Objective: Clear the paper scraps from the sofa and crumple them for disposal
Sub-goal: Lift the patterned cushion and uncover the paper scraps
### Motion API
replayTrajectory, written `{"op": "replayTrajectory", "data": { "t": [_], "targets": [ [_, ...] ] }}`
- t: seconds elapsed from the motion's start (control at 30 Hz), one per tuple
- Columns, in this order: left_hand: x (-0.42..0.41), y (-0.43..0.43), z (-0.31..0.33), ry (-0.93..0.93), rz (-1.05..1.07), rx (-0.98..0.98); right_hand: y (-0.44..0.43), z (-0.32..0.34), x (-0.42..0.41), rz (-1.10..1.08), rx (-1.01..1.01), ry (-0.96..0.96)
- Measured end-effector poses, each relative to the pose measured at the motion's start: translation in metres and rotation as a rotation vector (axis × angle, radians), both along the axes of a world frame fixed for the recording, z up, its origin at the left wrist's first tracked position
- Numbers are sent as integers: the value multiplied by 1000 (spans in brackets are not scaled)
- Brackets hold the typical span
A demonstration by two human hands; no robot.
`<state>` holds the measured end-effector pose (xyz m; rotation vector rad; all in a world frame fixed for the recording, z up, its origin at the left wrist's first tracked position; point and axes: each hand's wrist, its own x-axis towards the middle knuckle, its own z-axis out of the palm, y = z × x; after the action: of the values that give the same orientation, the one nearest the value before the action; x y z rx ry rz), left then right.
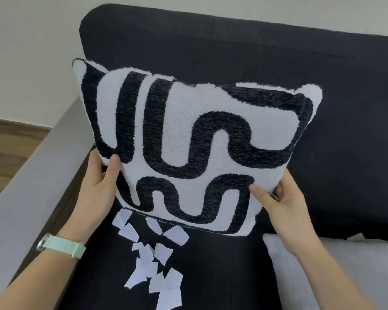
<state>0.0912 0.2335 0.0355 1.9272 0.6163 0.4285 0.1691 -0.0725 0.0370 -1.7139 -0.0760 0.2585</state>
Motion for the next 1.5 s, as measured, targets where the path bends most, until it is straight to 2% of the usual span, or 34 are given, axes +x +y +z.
{"op": "replayTrajectory", "data": {
  "t": [0.13,0.5,0.87,1.0,1.13,1.27,1.3,1.37,1.5],
  "targets": [
    [2,7,-31,24,-37,-50,5,-29,5,-19,12,42],
    [-2,-4,-57,-32,35,30,7,-76,5,-55,9,47],
    [2,9,-72,75,27,-68,18,-80,19,-3,14,39],
    [-12,15,-82,118,19,-201,18,-90,4,-139,-111,-7],
    [-34,7,-109,221,17,-231,18,-112,-18,-256,-198,-29],
    [-52,-1,-145,337,-99,-84,20,-120,-34,-313,-190,-140],
    [-55,-3,-155,396,-124,-15,20,-120,-39,-282,-192,-195],
    [-60,-5,-176,507,-117,120,24,-125,-52,-57,-239,-219],
    [-65,-9,-197,671,-64,269,43,-159,-74,539,-465,-20]
  ]
}}
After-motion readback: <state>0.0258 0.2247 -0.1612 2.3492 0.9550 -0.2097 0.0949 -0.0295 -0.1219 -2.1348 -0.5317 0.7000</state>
